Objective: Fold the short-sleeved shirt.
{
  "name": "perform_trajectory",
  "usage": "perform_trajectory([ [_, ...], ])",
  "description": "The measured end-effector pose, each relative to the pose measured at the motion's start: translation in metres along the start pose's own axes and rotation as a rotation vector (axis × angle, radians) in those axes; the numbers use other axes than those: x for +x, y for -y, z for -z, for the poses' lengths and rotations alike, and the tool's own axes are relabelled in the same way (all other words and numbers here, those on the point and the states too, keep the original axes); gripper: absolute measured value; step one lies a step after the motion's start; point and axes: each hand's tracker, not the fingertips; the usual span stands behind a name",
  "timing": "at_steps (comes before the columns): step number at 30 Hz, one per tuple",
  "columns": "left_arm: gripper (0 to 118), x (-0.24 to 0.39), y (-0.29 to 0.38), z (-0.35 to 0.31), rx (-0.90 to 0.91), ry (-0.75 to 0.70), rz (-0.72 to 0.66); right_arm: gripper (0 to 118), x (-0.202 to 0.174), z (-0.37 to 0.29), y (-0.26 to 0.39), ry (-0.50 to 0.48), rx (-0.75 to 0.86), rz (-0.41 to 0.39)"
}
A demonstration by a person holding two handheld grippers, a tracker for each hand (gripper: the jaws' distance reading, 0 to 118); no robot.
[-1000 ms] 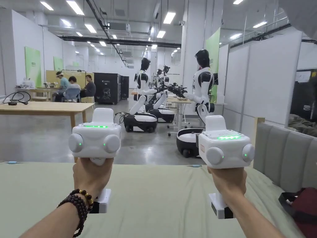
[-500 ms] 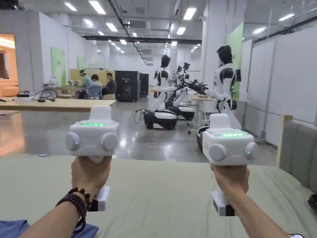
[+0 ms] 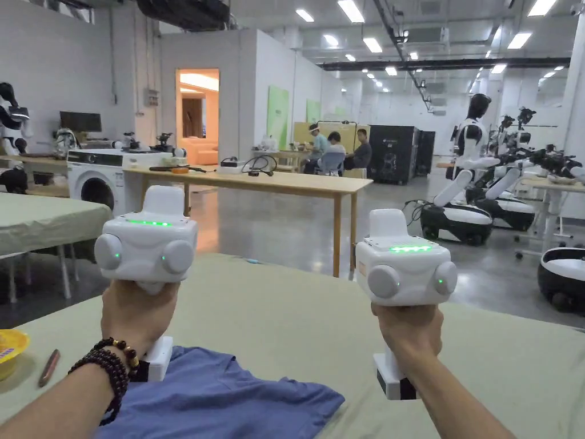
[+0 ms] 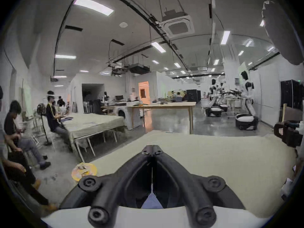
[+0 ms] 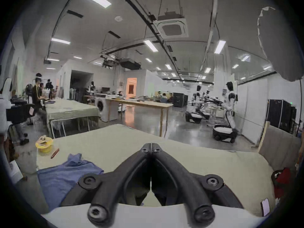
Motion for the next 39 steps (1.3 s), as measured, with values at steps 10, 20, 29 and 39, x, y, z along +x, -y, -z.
perform_trajectory([
  [10, 0, 0.049, 0.073, 0.096, -0.517, 0.264, 0.353, 0, 0.02, -0.006, 0.036, -0.05, -0.021, 0.008],
  [20, 116, 0.098, 0.215, 0.16, -0.795, 0.537, 0.28, 0, 0.028, 0.012, 0.091, -0.171, -0.123, 0.074],
  [29, 118, 0.105, 0.262, 0.173, -0.861, 0.526, 0.288, 0, 0.009, 0.027, 0.124, -0.214, -0.182, 0.04],
  [39, 116, 0.109, 0.267, 0.171, -0.883, 0.512, 0.262, 0, -0.001, 0.024, 0.13, -0.248, -0.202, 0.028],
])
